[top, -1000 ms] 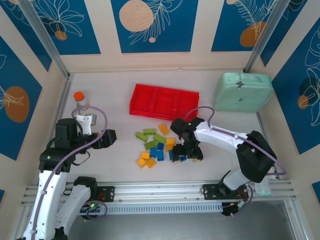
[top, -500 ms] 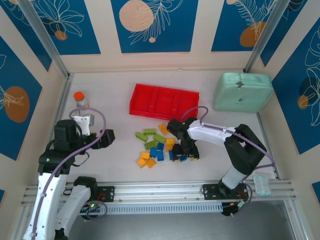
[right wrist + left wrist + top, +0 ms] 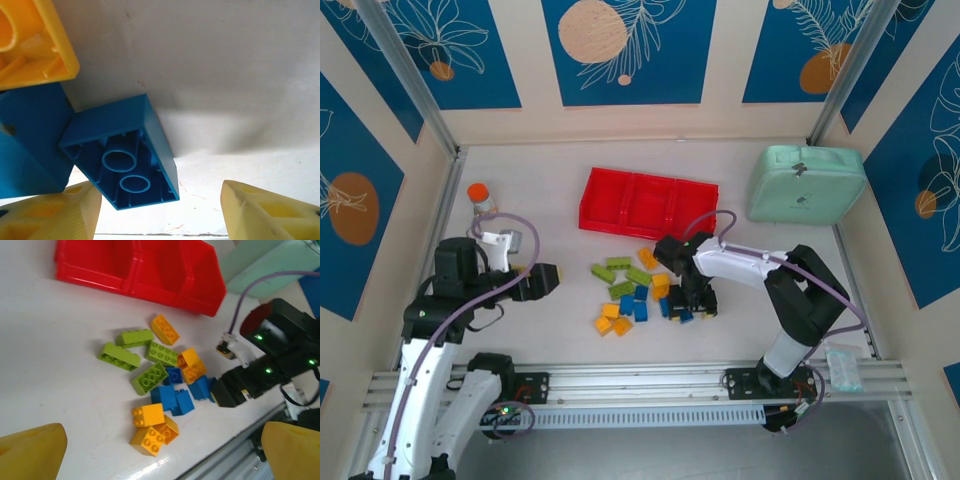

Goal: Sort the legos into containers by color
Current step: Pick up the lego from the bottom-center of the table.

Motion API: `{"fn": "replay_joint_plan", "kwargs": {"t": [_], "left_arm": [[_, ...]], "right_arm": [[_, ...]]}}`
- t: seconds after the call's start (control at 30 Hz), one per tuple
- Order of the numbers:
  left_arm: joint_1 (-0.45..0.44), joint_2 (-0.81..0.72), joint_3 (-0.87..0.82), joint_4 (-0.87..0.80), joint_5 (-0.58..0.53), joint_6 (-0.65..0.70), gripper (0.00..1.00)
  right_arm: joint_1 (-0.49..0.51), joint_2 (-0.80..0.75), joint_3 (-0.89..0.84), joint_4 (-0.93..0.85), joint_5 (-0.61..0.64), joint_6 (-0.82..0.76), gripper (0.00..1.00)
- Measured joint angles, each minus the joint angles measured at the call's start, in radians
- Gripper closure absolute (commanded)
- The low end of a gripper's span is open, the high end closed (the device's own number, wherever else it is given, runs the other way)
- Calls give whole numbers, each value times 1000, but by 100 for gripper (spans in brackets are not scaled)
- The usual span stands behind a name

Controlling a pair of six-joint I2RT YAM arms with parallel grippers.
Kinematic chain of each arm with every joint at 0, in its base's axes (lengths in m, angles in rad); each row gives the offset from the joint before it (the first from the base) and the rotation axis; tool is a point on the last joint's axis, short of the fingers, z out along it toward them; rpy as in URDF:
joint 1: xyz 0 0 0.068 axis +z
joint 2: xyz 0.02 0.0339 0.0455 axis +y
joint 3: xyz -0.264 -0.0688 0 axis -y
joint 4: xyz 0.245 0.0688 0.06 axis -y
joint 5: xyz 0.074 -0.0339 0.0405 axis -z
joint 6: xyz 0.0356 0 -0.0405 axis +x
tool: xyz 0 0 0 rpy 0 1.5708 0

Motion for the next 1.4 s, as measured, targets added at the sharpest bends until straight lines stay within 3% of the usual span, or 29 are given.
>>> {"fn": "replay_joint_plan", "kwargs": {"t": [0.13, 0.4, 0.5, 0.7, 0.77, 0.9, 1.17, 1.4], "left_arm": [[-4, 77, 0, 13, 41, 2, 1], [-35, 161, 0, 11, 22, 2, 1], [-108, 177, 3, 9, -18, 2, 1], [-387, 300, 63, 20, -176, 17, 1], [-438, 343, 65, 30, -203, 25, 1], [-452, 350, 60, 31, -246, 27, 1], [-452, 218, 58, 8, -257, 24, 1], [-452, 135, 25, 14, -257, 16, 1]], "right_arm": [[3, 16, 15, -8, 0, -1, 38], [-24, 0, -21, 26, -46, 5, 42], [-49, -27, -67, 79, -49, 24, 42], [-74, -12, -92, 114, -17, 50, 42], [-72, -11, -91, 113, -13, 50, 43], [-72, -10, -86, 109, -8, 49, 44], [-67, -4, -69, 105, 28, 33, 54], [-31, -11, -15, 78, 114, 14, 67]]}}
